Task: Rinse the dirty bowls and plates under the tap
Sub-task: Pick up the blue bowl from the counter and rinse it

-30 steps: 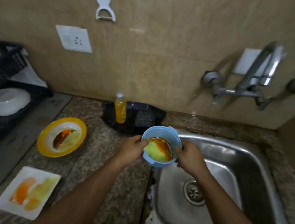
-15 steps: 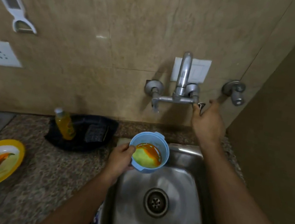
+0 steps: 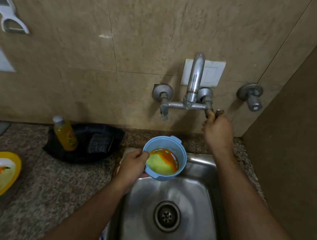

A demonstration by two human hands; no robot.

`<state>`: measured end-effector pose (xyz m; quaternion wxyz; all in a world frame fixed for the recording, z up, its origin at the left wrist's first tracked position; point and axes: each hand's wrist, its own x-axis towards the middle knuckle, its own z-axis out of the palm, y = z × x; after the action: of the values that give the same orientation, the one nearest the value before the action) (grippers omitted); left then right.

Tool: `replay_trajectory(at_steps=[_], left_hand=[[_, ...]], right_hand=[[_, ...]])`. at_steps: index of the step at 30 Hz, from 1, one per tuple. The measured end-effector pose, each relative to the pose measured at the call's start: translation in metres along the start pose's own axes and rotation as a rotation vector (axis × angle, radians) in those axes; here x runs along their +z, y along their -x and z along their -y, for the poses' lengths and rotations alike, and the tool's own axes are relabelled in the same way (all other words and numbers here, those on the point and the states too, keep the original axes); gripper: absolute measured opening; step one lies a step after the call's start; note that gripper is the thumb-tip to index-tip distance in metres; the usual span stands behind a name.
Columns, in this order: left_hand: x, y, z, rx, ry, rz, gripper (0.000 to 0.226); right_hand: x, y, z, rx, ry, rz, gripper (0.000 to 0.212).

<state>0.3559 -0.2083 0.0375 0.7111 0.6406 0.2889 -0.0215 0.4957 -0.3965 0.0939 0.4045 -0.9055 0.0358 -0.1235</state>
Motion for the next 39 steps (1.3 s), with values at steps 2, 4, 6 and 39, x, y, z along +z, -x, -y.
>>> replay_trajectory(at_steps=[2, 4, 6, 39], left_hand=[[0.001, 0.0, 0.001, 0.002, -0.011, 0.005, 0.016], [0.002, -0.002, 0.003, 0.003, -0.033, 0.006, 0.017], [0.001, -0.002, 0.005, 0.002, -0.046, 0.007, 0.017], [0.036, -0.03, 0.018, 0.22, -0.104, 0.248, 0.03]], right_hand=[[0.0, 0.0, 0.0, 0.006, -0.002, -0.002, 0.029], [0.0, 0.0, 0.0, 0.012, -0.006, -0.002, 0.03], [0.0, 0.001, 0.0, 0.016, -0.017, 0.006, 0.03], [0.045, 0.096, -0.031, -0.429, 0.18, 0.859, 0.023]])
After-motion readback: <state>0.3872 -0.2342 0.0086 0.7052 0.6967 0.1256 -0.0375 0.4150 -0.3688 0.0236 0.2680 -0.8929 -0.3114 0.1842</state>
